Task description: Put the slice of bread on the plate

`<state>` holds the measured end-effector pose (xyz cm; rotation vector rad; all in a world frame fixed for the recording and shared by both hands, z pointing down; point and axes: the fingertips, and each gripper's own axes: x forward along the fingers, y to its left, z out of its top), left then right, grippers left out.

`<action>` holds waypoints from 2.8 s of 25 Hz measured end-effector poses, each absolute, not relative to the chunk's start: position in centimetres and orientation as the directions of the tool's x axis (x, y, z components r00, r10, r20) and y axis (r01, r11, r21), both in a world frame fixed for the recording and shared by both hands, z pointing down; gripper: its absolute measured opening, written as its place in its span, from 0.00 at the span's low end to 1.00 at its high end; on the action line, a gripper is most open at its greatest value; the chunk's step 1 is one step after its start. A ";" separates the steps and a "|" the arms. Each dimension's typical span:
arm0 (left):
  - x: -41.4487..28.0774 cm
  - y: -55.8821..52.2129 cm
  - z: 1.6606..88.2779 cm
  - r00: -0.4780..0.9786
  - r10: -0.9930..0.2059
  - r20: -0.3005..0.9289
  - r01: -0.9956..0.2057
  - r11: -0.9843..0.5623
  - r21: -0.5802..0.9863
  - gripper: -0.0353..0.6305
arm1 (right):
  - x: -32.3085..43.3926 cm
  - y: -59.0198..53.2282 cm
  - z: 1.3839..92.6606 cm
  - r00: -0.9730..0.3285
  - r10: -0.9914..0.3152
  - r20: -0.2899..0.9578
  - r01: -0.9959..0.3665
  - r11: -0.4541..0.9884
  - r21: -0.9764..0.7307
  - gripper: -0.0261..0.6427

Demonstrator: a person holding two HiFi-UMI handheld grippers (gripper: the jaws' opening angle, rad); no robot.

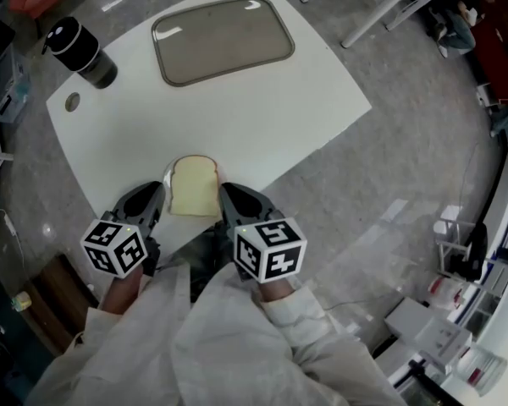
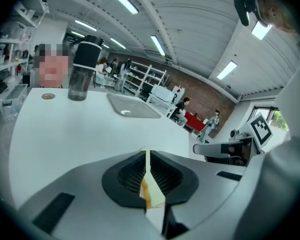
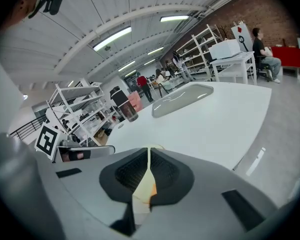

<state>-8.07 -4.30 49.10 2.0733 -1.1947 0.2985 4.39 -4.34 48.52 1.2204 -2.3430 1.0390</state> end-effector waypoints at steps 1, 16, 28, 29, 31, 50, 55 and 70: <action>-8.1 -4.3 49.4 0.545 -0.656 0.523 -0.826 -0.314 0.468 0.07 | 4.3 -4.3 48.8 -0.592 -0.581 0.559 -0.804 0.375 -0.461 0.06; -9.5 -3.3 53.6 0.535 -0.568 0.626 -0.842 -0.298 0.449 0.17 | 4.7 -4.2 52.6 -0.553 -0.537 0.637 -0.833 0.345 -0.432 0.07; -10.1 -3.4 55.7 0.514 -0.546 0.661 -0.854 -0.255 0.453 0.24 | 5.2 -3.8 54.9 -0.534 -0.504 0.679 -0.846 0.321 -0.426 0.17; -10.1 -3.4 55.8 0.516 -0.543 0.663 -0.853 -0.254 0.456 0.24 | 5.2 -3.8 55.1 -0.533 -0.500 0.683 -0.846 0.320 -0.426 0.18; -9.9 -3.3 56.0 0.523 -0.532 0.666 -0.849 -0.255 0.463 0.24 | 5.2 -3.7 55.4 -0.532 -0.491 0.689 -0.847 0.320 -0.425 0.18; -9.1 -3.1 56.7 0.568 -0.466 0.679 -0.820 -0.250 0.515 0.24 | 4.9 -3.3 57.3 -0.518 -0.443 0.731 -0.855 0.285 -0.433 0.19; -9.1 -3.1 56.8 0.575 -0.447 0.685 -0.815 -0.244 0.525 0.24 | 4.9 -3.2 57.4 -0.507 -0.443 0.739 -0.861 0.287 -0.419 0.19; -9.1 -3.3 57.0 0.573 -0.442 0.691 -0.818 -0.257 0.514 0.23 | 4.6 -3.4 57.7 -0.508 -0.436 0.743 -0.862 0.264 -0.434 0.17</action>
